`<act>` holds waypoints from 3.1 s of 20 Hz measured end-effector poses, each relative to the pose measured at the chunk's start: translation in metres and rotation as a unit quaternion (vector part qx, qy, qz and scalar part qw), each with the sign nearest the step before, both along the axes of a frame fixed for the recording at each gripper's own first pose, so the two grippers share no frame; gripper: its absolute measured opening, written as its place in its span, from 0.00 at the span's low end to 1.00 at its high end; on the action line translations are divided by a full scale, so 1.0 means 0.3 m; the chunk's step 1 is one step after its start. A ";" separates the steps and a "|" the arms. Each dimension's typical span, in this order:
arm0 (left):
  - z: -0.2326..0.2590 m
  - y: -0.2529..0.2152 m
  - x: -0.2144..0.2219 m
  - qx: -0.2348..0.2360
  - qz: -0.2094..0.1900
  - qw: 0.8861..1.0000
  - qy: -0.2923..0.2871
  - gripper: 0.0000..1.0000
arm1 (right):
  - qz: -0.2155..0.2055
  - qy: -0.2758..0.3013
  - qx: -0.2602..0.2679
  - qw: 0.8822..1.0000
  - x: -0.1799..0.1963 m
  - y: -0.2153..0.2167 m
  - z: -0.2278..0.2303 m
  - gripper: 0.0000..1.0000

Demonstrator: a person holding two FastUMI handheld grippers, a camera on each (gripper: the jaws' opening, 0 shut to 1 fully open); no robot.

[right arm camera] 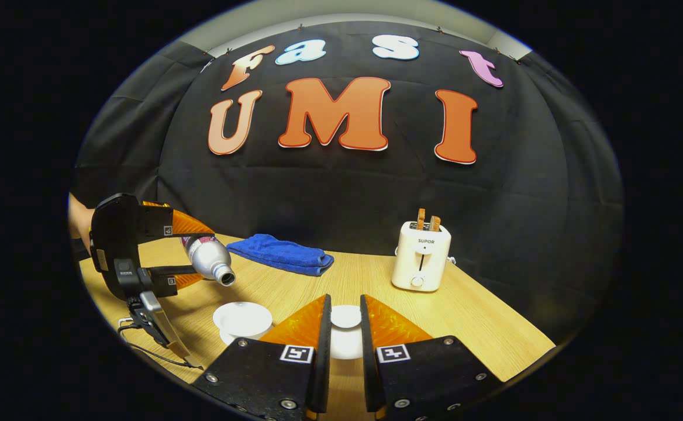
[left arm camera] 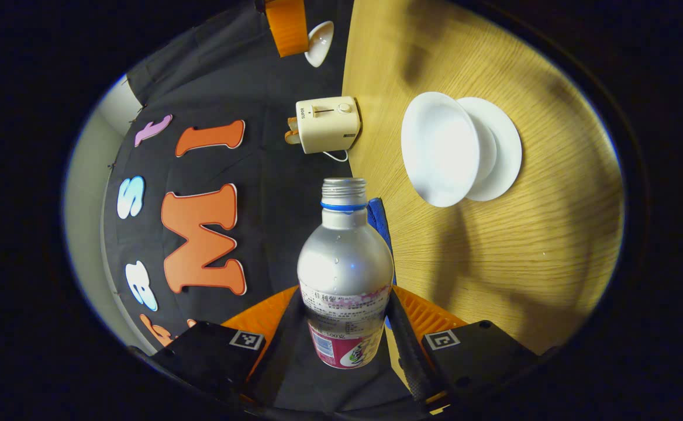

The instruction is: Open the teacup lid with one hand, grasp the water bottle and pour water into the teacup with the other hand; after pouring, place the water bottle on the coaster and then close the teacup lid.

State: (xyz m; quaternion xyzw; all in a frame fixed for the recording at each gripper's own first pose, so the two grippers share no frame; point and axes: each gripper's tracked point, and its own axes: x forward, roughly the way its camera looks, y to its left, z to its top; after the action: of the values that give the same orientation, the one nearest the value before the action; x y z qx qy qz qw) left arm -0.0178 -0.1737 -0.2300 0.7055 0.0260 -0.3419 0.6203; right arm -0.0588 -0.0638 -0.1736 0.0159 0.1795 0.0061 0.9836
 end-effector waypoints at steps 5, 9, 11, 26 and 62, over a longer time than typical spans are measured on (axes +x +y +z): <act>0.026 -0.017 0.009 0.026 -0.029 0.999 -0.033 0.88 | -0.001 0.002 -0.002 1.000 -0.004 -0.004 -0.005 0.25; 0.051 -0.024 0.010 0.040 -0.045 0.997 -0.055 0.82 | -0.001 0.000 -0.005 1.000 -0.006 -0.003 -0.001 0.25; 0.070 -0.028 0.014 0.047 -0.056 0.995 -0.074 0.85 | -0.003 -0.001 -0.006 1.000 -0.006 -0.006 0.004 0.25; 0.166 -0.049 0.068 0.073 -0.086 0.986 -0.120 0.87 | 0.002 -0.012 -0.012 1.000 -0.003 0.003 0.036 0.25; 0.143 -0.062 0.056 0.095 -0.126 0.974 -0.165 0.85 | 0.009 0.005 -0.007 1.000 -0.003 0.043 -0.007 0.25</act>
State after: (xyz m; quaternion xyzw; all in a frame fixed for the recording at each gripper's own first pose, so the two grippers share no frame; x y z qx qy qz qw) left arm -0.0011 -0.1922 -0.1873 0.8055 -0.1334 -0.2916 0.4983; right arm -0.0597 -0.0508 -0.1757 0.0069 0.1848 0.0136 0.9826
